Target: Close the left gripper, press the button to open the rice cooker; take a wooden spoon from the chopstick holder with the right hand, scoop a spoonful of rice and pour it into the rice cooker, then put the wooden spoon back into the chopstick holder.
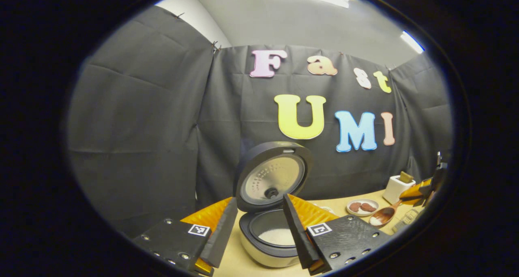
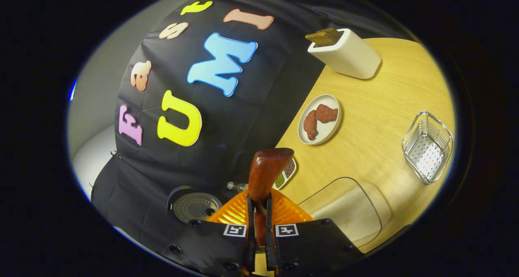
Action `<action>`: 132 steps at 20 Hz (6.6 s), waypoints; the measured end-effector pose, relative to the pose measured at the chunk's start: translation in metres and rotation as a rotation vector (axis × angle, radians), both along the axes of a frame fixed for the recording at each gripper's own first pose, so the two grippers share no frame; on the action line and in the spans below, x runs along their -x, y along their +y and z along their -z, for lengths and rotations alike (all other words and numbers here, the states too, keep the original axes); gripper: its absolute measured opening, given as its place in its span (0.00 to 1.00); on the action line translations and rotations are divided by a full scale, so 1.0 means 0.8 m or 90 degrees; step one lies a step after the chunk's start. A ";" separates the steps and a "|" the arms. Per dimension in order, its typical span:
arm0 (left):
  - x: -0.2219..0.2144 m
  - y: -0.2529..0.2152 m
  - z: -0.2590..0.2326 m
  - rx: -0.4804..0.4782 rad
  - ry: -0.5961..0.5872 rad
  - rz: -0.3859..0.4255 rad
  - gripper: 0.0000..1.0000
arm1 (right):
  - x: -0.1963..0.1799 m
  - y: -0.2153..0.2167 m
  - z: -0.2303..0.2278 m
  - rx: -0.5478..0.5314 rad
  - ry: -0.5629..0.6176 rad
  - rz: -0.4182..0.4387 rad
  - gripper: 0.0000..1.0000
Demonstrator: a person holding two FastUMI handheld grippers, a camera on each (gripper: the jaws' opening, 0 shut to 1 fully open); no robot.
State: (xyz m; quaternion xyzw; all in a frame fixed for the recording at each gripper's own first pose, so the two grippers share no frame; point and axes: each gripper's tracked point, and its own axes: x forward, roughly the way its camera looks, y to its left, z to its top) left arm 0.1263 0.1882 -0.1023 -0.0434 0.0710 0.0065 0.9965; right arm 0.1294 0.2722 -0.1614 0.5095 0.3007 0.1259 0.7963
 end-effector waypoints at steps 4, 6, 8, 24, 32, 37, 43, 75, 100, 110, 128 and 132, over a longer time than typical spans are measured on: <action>0.003 0.016 -0.001 -0.004 -0.005 -0.008 0.71 | -0.018 0.043 -0.030 -0.007 -0.030 -0.031 0.12; 0.005 0.029 0.002 -0.006 -0.003 -0.015 0.70 | -0.025 0.072 -0.038 -0.015 -0.041 -0.053 0.12; 0.007 0.041 0.008 -0.003 0.001 -0.023 0.72 | -0.030 0.099 -0.045 -0.018 -0.048 -0.071 0.12; 0.044 0.140 0.033 -0.013 0.025 -0.114 0.72 | -0.043 0.310 -0.029 0.113 -0.144 -0.230 0.12; 0.074 0.180 0.051 -0.012 0.040 -0.167 0.72 | -0.044 0.366 0.002 0.277 -0.240 -0.303 0.11; 0.085 0.185 0.050 -0.009 0.045 -0.183 0.70 | -0.032 0.382 -0.004 0.392 -0.359 -0.345 0.11; 0.081 0.176 0.045 -0.013 0.039 -0.180 0.71 | -0.015 0.393 -0.016 0.531 -0.493 -0.387 0.12; 0.024 0.120 0.002 -0.020 -0.008 -0.102 0.71 | -0.018 0.317 -0.103 0.354 -0.409 -0.284 0.12; -0.055 -0.063 -0.049 -0.002 -0.062 0.039 0.73 | -0.059 -0.039 -0.088 0.388 -0.244 -0.012 0.12; -0.071 -0.155 -0.071 0.012 -0.076 0.099 0.73 | -0.039 -0.177 -0.076 0.442 -0.194 0.068 0.12; -0.024 -0.191 -0.121 -0.012 -0.087 0.084 0.72 | 0.039 -0.276 0.058 0.517 -0.089 0.033 0.12; -0.007 -0.178 -0.128 -0.026 -0.087 0.062 0.72 | 0.048 -0.273 0.091 0.505 -0.063 0.011 0.12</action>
